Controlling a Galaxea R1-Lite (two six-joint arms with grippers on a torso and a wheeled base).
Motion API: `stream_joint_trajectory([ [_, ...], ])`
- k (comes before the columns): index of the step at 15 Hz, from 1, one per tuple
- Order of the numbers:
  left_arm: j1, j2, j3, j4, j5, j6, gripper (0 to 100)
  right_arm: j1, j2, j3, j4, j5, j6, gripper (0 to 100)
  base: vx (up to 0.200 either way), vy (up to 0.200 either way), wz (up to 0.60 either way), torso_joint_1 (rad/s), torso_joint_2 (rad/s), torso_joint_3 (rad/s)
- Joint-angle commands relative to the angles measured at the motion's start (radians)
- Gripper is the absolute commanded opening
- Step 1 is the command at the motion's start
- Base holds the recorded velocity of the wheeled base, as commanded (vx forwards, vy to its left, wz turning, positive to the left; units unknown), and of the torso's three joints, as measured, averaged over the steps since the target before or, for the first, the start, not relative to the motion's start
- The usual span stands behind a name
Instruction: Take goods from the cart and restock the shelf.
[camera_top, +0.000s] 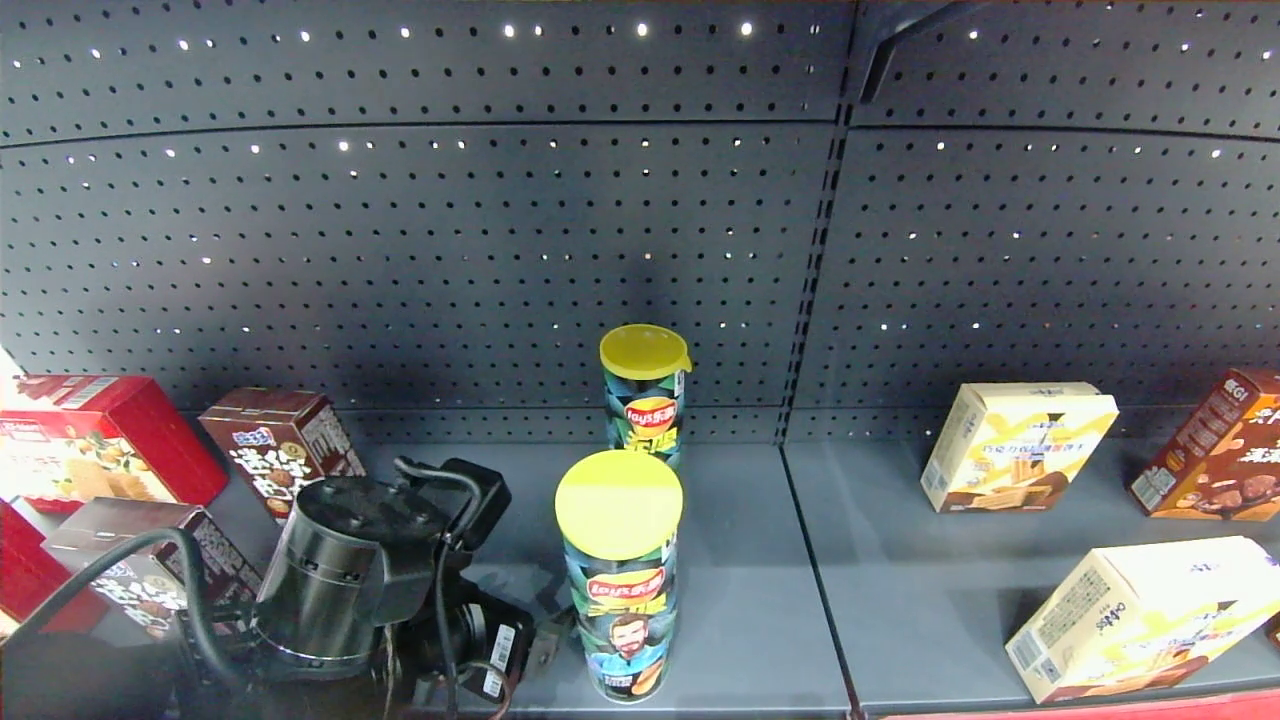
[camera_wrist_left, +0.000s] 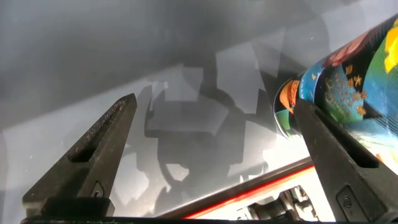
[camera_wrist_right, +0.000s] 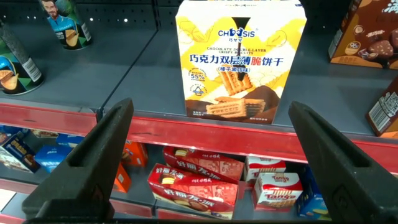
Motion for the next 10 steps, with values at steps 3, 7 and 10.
stream_joint_trajectory([
  [3,-0.002,0.011,-0.005,0.0,-0.001,-0.001,100,0.0,0.001,-0.002,0.0,0.0,0.001,100,0.0,0.0,0.0,0.0,0.0,0.0],
  [7,-0.002,0.024,-0.018,0.0,-0.001,-0.001,100,0.0,0.001,-0.002,0.0,0.0,0.012,100,0.0,0.0,0.0,0.0,0.0,0.0],
  [10,-0.002,0.024,-0.012,0.0,-0.001,-0.002,100,0.002,0.001,-0.002,0.0,-0.001,0.017,100,0.0,0.0,0.0,0.0,0.0,0.0],
])
